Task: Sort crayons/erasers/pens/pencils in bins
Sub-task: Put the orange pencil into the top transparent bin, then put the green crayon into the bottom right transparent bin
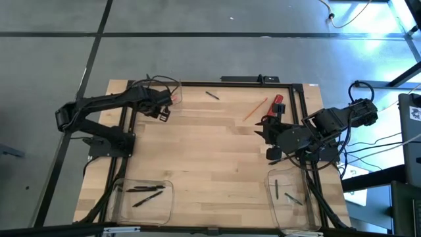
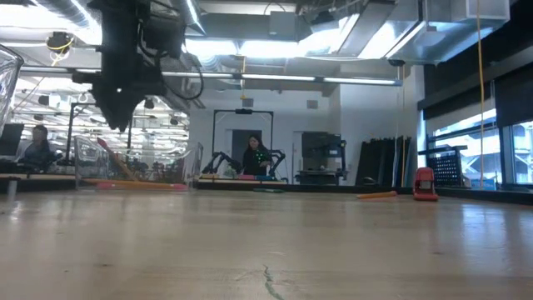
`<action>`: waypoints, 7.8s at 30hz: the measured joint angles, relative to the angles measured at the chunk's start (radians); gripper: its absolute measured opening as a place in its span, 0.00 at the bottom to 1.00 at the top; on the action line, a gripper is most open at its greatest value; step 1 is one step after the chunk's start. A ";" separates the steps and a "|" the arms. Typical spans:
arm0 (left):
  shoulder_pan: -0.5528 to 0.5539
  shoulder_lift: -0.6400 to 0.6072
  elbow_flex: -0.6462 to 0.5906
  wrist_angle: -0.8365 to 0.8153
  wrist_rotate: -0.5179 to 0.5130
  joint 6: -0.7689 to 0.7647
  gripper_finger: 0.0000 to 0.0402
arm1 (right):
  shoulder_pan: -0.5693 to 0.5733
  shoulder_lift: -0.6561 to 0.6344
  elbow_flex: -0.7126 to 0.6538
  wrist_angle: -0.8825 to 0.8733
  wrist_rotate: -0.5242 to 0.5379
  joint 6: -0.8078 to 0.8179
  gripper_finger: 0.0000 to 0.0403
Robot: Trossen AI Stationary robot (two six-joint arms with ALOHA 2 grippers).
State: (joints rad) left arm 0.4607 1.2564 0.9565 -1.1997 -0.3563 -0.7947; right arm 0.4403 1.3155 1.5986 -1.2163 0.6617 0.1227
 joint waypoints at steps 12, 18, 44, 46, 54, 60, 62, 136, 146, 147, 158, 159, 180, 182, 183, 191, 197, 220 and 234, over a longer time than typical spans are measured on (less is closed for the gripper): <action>0.047 0.000 -0.045 0.029 0.030 0.023 0.23 | 0.000 0.000 0.000 0.000 -0.001 0.002 0.28; 0.068 0.000 -0.066 0.047 0.029 0.019 0.23 | 0.000 0.000 0.000 0.000 -0.008 0.002 0.28; 0.111 0.000 -0.067 0.038 0.060 0.046 0.23 | 0.000 0.000 0.000 0.000 -0.009 -0.003 0.28; 0.111 0.000 -0.067 0.038 0.051 0.045 0.23 | 0.000 0.000 0.000 0.000 -0.008 -0.003 0.28; 0.111 0.000 -0.067 0.034 0.038 0.044 0.23 | 0.000 0.000 0.000 0.000 -0.009 -0.002 0.28; 0.111 0.000 -0.067 0.034 0.059 0.046 0.23 | 0.000 0.000 0.000 0.000 -0.008 -0.003 0.28; 0.111 0.000 -0.067 0.035 0.057 0.046 0.23 | 0.000 0.000 0.000 0.000 -0.009 -0.003 0.28; 0.198 0.158 0.011 -0.036 0.053 0.096 0.23 | 0.000 0.000 0.000 0.012 -0.008 -0.064 0.28; 0.238 0.158 0.011 -0.074 -0.100 0.088 0.23 | -0.019 0.000 0.000 0.032 -0.008 -0.081 0.28; 0.238 0.158 0.011 -0.074 -0.123 0.088 0.23 | -0.025 0.000 0.000 0.032 -0.008 -0.081 0.28; 0.161 0.138 0.012 -0.073 -0.140 0.090 0.23 | -0.069 0.000 0.000 0.030 -0.019 -0.070 0.28; 0.130 0.127 0.011 -0.072 -0.135 0.089 0.23 | -0.071 0.000 0.000 0.030 -0.034 -0.061 0.28; -0.995 -0.045 0.012 0.109 -0.241 -0.484 0.24 | -0.030 0.022 0.000 -0.035 -0.066 0.236 0.28; -1.050 -0.035 0.012 0.134 -0.277 -0.485 0.23 | -0.035 0.049 0.000 -0.027 -0.062 0.221 0.28; -1.073 -0.033 0.012 0.136 -0.293 -0.486 0.23 | -0.046 0.063 0.000 -0.016 -0.062 0.206 0.28; -1.121 -0.032 0.012 0.154 -0.372 -0.488 0.23 | -0.298 0.199 -0.001 0.210 -0.305 0.020 0.28; -1.121 -0.032 0.012 0.157 -0.381 -0.483 0.24 | -0.510 0.327 -0.001 0.295 -0.381 -0.081 0.28; -1.113 -0.032 0.012 0.154 -0.475 -0.321 0.24 | -0.942 0.719 0.000 0.690 -0.821 -0.412 0.28; -1.104 -0.032 0.012 0.140 -0.595 -0.318 0.24 | -0.992 0.798 0.000 0.683 -0.813 -0.476 0.28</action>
State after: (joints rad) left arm -0.6435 1.2247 0.9680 -1.0598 -0.9510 -1.1126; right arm -0.5521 2.1136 1.5986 -0.5332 -0.1516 -0.3535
